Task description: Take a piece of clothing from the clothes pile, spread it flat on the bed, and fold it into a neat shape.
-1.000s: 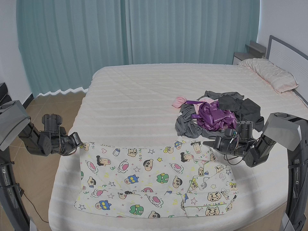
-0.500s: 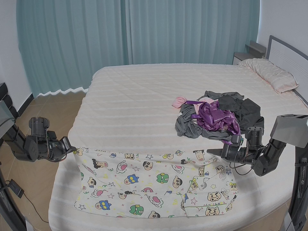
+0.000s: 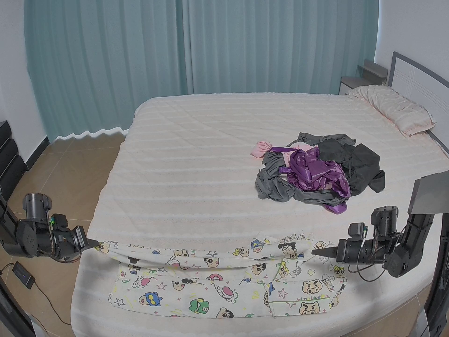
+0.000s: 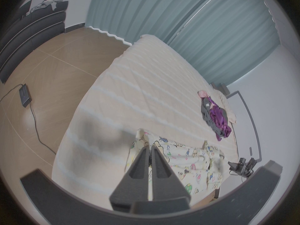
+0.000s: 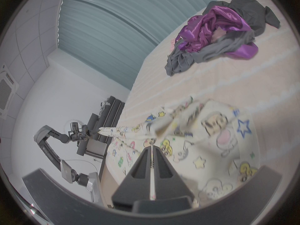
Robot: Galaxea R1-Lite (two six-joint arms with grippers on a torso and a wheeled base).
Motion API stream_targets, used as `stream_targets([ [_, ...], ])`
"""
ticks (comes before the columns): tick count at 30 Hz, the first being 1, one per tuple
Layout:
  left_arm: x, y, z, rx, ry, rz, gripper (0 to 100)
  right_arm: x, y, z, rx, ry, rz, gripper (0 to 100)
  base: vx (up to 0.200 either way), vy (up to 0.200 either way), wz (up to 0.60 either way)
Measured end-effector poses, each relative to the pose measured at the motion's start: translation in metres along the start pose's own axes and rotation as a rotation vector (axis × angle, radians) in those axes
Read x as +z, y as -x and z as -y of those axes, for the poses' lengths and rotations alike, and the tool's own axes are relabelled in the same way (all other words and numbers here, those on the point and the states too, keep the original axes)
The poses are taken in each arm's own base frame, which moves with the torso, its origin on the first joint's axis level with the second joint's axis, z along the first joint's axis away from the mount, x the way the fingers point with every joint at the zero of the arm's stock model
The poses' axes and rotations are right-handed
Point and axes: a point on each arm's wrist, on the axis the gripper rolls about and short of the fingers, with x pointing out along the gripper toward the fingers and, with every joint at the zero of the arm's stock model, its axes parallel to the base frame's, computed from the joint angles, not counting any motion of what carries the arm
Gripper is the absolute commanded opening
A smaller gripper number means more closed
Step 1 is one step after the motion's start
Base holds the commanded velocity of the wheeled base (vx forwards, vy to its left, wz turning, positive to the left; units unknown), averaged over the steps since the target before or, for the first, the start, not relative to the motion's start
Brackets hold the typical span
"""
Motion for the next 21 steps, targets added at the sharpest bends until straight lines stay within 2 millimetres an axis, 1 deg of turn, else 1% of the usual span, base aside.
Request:
stream_targets([
  [3, -0.014, 0.004, -0.007, 0.011, -0.032, -0.038, 0, -0.013, 0.009, -0.001, -0.019, 0.015, -0.030, 0, 0.000, 0.000, 0.00],
  [7, -0.031, 0.006, -0.013, 0.021, -0.070, -0.094, 0, -0.023, 0.017, -0.002, -0.046, 0.042, -0.050, 0, 0.000, 0.000, 0.00],
  [8, -0.034, 0.006, -0.014, 0.021, -0.068, -0.105, 0, -0.024, 0.017, -0.002, -0.055, 0.043, -0.051, 100, 0.000, 0.000, 0.00],
  [12, -0.041, 0.005, -0.016, -0.014, -0.054, -0.142, 0, -0.025, 0.016, -0.003, -0.118, 0.052, -0.033, 100, 0.000, 0.000, 0.00],
  [15, -0.043, 0.004, -0.017, -0.022, -0.047, -0.152, 0, -0.024, 0.014, -0.004, -0.122, 0.038, -0.028, 100, 0.000, 0.000, 0.00],
  [18, -0.044, 0.003, -0.018, -0.024, -0.043, -0.158, 0, -0.022, 0.011, -0.008, -0.123, 0.002, -0.018, 100, 0.000, 0.000, 0.00],
  [21, -0.044, 0.003, -0.018, -0.024, -0.041, -0.161, 0, -0.019, 0.006, -0.012, -0.130, -0.079, 0.000, 100, 0.000, 0.000, 0.00],
])
